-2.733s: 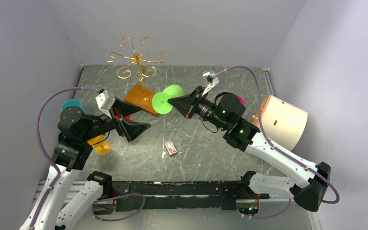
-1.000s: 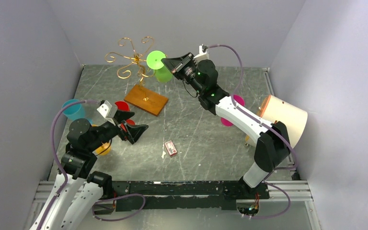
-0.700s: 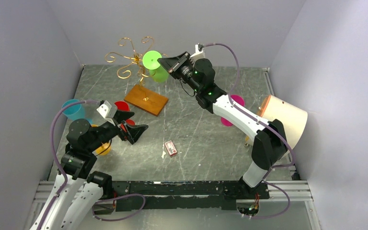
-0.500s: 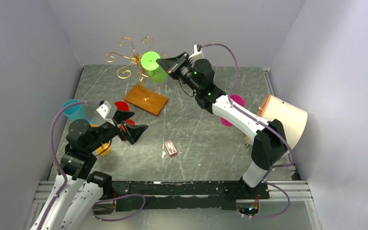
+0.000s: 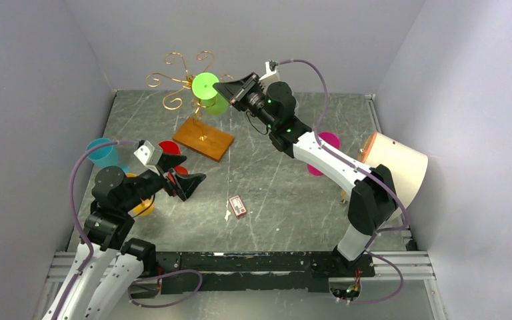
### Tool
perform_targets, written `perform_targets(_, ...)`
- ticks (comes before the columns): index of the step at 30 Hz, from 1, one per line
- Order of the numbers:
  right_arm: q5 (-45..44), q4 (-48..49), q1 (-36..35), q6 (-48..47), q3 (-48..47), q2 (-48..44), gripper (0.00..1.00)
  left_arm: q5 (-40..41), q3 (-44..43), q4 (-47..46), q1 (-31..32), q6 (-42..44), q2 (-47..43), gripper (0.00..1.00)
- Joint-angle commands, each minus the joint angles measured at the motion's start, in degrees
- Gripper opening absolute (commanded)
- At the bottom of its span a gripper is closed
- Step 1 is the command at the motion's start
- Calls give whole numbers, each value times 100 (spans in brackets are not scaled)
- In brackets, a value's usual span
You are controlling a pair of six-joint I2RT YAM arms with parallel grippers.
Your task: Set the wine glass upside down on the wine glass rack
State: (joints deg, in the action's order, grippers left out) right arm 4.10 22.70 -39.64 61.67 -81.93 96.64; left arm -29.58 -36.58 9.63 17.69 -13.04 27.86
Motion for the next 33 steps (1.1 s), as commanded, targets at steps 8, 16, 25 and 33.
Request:
perform_targets(8, 324, -130, -90, -131, -359, 188, 0, 40, 1, -75, -3, 47, 27, 99)
perform_targets(16, 336, -165, -99, -186, -251, 22, 0, 74, 10, -75, -3, 47, 28, 99)
perform_targets(25, 355, -212, -101, -231, -14, -217, 0, 125, 9, -57, -6, 56, 33, 99)
perform_targets(33, 338, -254, -99, -220, 75, -306, 0, 138, 10, -44, -5, 56, 40, 99)
